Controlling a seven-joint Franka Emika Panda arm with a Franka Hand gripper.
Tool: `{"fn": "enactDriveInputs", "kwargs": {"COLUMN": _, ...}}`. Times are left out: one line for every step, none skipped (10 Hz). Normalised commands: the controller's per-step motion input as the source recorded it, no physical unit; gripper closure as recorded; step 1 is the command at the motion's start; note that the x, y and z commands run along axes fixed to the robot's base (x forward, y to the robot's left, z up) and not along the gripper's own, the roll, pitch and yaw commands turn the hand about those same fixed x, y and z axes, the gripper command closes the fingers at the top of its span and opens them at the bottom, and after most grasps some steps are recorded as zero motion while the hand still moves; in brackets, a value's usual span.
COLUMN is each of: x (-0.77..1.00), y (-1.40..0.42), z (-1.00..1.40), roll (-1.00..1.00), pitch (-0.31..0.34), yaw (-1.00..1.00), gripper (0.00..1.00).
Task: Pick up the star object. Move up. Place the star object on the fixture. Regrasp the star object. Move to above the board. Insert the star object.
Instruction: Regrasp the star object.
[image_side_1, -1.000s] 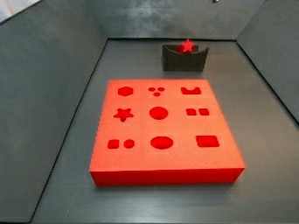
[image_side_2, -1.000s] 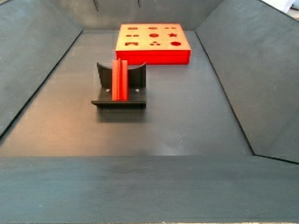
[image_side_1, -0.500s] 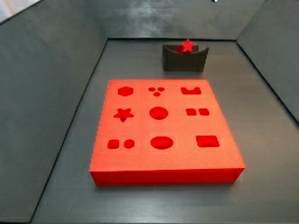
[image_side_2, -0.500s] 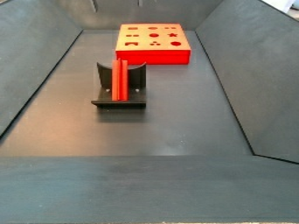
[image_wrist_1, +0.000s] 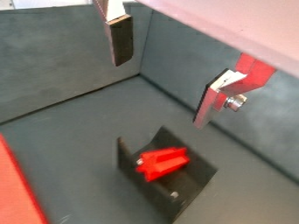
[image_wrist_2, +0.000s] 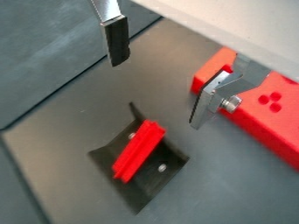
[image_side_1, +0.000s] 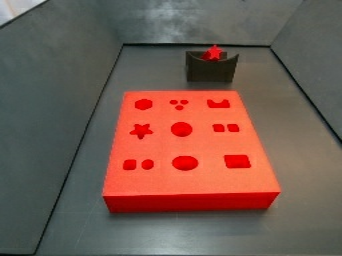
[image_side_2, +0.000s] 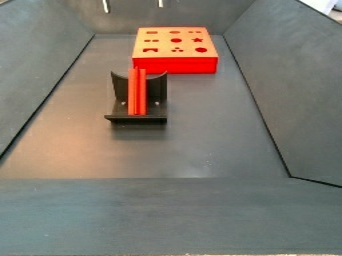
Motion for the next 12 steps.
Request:
{"fn": "enactDriveInputs", "kwargs": {"x": 0.01, "y": -0.02, "z": 0.01, "roll": 1.00, "pitch": 0.014, "yaw": 0.01, "gripper": 0.00}}
{"fn": "enactDriveInputs", "kwargs": {"x": 0.03, "y": -0.02, "z": -0.01, "roll": 1.00, "pitch": 0.027, "yaw": 0.02, "gripper": 0.00}}
{"fn": "enactDriveInputs", "kwargs": {"x": 0.04, "y": -0.03, "z": -0.01, "roll": 1.00, "pitch": 0.033, "yaw": 0.02, "gripper": 0.00}}
{"fn": "enactDriveInputs", "kwargs": {"x": 0.06, "y": -0.03, "z": -0.01, "roll": 1.00, "pitch": 0.054, "yaw": 0.03, "gripper": 0.00}}
{"fn": "enactDriveInputs", "kwargs": {"x": 0.07, "y": -0.03, "z": -0.02, "roll": 1.00, "pitch": 0.071, "yaw": 0.03, "gripper": 0.00}}
{"fn": "enactDriveInputs", "kwargs": {"x": 0.08, "y": -0.03, "z": -0.02, "roll": 1.00, "pitch": 0.092, "yaw": 0.04, "gripper": 0.00}}
{"fn": "enactDriveInputs", "kwargs": {"x": 0.09, "y": -0.04, "z": -0.01, "roll": 1.00, "pitch": 0.129, "yaw": 0.06, "gripper": 0.00}}
{"fn": "enactDriveInputs", "kwargs": {"x": 0.10, "y": -0.04, "z": -0.02, "roll": 1.00, "pitch": 0.159, "yaw": 0.08, "gripper": 0.00}}
{"fn": "enactDriveInputs", "kwargs": {"x": 0.11, "y": -0.04, "z": -0.02, "roll": 1.00, "pitch": 0.183, "yaw": 0.10, "gripper": 0.00}}
{"fn": "enactDriveInputs", "kwargs": {"x": 0.11, "y": -0.05, "z": -0.02, "roll": 0.76, "pitch": 0.184, "yaw": 0.15, "gripper": 0.00}}
{"fn": "enactDriveInputs", "kwargs": {"x": 0.11, "y": -0.05, "z": -0.02, "roll": 0.64, "pitch": 0.174, "yaw": 0.16, "gripper": 0.00}}
{"fn": "enactDriveInputs", "kwargs": {"x": 0.11, "y": -0.05, "z": -0.02, "roll": 0.40, "pitch": 0.150, "yaw": 0.19, "gripper": 0.00}}
